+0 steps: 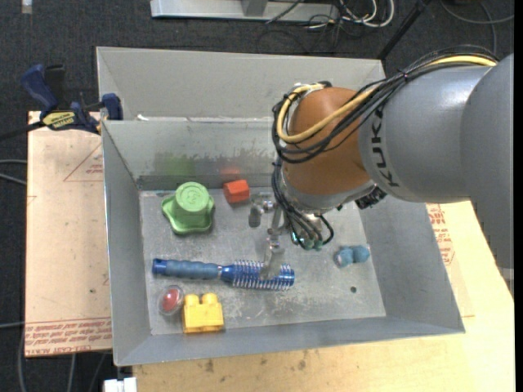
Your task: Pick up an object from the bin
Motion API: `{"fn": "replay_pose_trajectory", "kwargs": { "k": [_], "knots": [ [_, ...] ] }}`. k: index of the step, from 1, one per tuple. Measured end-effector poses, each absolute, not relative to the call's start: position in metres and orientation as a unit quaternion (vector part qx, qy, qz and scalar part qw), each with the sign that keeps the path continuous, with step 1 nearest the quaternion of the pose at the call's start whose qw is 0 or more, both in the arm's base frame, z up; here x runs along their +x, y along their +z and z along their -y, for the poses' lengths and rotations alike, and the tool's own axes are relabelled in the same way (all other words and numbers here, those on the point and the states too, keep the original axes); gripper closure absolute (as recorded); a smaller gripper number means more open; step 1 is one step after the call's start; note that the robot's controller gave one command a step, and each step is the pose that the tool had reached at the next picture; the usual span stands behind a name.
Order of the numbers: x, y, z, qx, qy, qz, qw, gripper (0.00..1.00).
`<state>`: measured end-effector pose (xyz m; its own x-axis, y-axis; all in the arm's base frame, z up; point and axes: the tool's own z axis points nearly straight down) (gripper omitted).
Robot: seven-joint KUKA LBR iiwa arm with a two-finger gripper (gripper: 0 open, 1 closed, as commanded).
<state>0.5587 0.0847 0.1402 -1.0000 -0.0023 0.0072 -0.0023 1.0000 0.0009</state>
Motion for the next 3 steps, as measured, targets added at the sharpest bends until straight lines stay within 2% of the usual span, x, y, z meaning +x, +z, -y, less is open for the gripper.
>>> {"fn": "replay_pose_trajectory", "kwargs": {
  "k": [1,2,3],
  "knots": [
    [0.509,0.066,-0.082,0.068,0.0,0.998,0.004,0.0],
    [0.512,0.069,-0.082,0.066,-0.001,0.998,0.0,1.0],
    [0.542,0.185,-0.076,0.093,0.0,0.996,-0.005,1.0]
  ]
}}
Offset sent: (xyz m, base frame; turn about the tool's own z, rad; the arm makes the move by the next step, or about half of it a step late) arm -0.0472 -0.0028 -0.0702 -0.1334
